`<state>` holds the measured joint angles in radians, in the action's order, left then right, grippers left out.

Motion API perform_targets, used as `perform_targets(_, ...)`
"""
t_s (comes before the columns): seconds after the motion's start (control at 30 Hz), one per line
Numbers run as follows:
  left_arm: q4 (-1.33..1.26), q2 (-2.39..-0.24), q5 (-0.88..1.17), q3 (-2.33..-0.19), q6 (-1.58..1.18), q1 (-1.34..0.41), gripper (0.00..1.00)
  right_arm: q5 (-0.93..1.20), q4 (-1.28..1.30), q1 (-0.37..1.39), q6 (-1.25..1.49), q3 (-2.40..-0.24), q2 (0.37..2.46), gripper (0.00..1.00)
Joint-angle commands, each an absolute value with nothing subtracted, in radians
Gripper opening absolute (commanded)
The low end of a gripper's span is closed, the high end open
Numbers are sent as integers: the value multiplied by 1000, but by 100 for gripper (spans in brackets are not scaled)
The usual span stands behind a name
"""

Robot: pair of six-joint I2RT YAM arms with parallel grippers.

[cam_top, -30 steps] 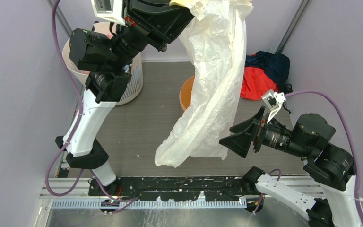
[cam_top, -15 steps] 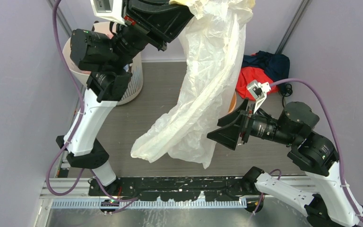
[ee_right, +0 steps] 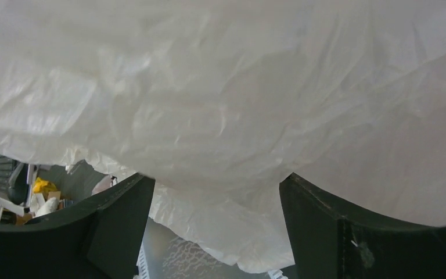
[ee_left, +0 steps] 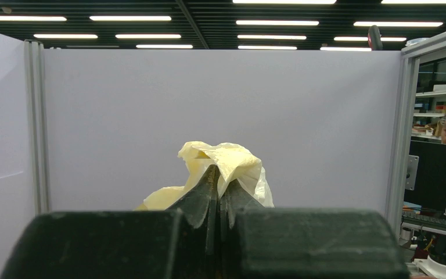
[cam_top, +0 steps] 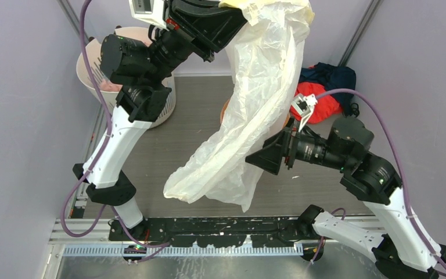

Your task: Put the trash bags into the trash bin

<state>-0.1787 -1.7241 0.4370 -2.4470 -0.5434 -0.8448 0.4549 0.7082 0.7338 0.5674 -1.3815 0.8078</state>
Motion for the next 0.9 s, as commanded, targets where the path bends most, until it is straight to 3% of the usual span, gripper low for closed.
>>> perform_targets(0.0, -253, -1712, 433, -2450, -558, -840, 1, 385, 670, 740, 572, -1388, 836, 82)
perform_targets(0.1, -262, -1716, 434, -2448, -565, -839, 1, 385, 634, 739, 578, -1377, 829, 73)
perform_targets(0.3, -272, -1719, 438, -2442, -573, -839, 1, 376, 602, 739, 583, -1377, 826, 19)
perform_targets(0.57, -260, -1697, 445, -2430, -569, -838, 1, 276, 645, 740, 543, -1424, 836, 2)
perform_targets(0.87, -193, -1662, 472, -2453, -546, -825, 0, -70, 706, 740, 433, -1497, 906, 1)
